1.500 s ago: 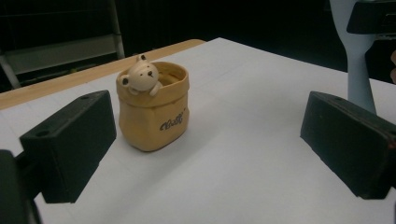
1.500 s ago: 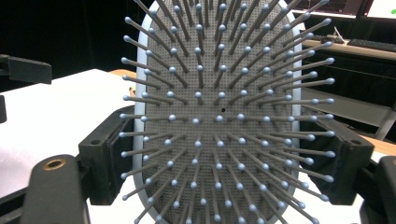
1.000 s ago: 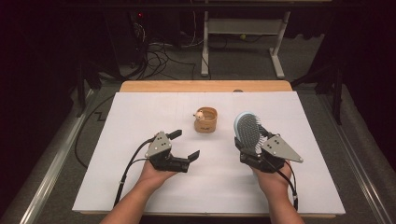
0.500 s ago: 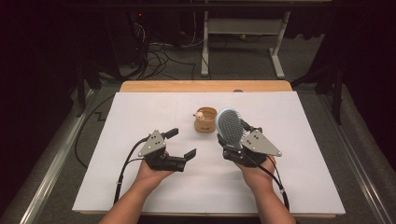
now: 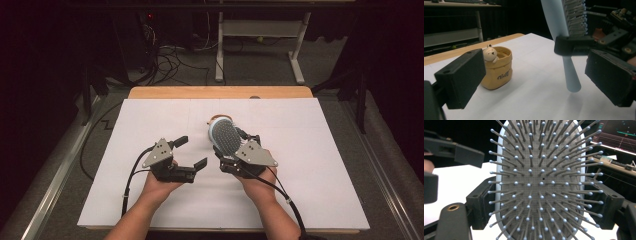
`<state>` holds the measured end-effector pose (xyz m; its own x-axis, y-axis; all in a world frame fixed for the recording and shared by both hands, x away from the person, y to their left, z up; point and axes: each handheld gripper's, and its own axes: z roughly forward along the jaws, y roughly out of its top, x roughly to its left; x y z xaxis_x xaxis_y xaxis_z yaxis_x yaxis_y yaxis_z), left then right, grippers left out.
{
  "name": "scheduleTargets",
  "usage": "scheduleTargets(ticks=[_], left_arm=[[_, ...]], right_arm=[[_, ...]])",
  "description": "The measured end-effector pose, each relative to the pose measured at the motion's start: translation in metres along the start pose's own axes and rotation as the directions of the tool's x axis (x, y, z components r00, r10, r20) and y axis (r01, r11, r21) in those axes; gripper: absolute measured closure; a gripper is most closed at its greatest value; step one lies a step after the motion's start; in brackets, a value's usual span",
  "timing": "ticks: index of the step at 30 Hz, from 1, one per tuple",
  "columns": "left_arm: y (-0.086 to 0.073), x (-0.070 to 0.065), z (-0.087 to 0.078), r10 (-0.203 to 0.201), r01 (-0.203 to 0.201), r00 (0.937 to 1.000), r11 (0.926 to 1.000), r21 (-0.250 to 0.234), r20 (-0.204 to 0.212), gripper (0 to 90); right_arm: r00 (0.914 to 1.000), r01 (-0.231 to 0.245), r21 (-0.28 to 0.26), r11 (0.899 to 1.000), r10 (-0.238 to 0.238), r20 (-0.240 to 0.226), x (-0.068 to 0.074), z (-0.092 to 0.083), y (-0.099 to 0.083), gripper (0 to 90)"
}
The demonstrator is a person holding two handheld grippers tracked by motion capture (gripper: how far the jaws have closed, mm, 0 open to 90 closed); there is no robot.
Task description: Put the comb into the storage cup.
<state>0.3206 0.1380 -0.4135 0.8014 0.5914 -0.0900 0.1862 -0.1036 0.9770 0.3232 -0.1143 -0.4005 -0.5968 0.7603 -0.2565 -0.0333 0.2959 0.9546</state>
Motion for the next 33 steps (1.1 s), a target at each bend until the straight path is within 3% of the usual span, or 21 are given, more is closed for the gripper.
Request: scheduleTargets(ticks=[17, 33], left_arm=[[0.011, -0.006, -0.009, 0.010, -0.010, 0.9999, 0.9991, -0.042, 0.010, 5.0], [0.015, -0.009, -0.010, -0.021, 0.023, 0.9990, 0.9978, -0.062, 0.039, 7.2]], right_arm=[[0.9952, 0.072, 0.011, 0.997, -0.071, -0.068, 0.027, 0.000, -0.006, 20.4], [0.9893, 0.117, 0.008, 0.993, -0.116, -0.088, 0.045, 0.003, -0.009, 20.4]])
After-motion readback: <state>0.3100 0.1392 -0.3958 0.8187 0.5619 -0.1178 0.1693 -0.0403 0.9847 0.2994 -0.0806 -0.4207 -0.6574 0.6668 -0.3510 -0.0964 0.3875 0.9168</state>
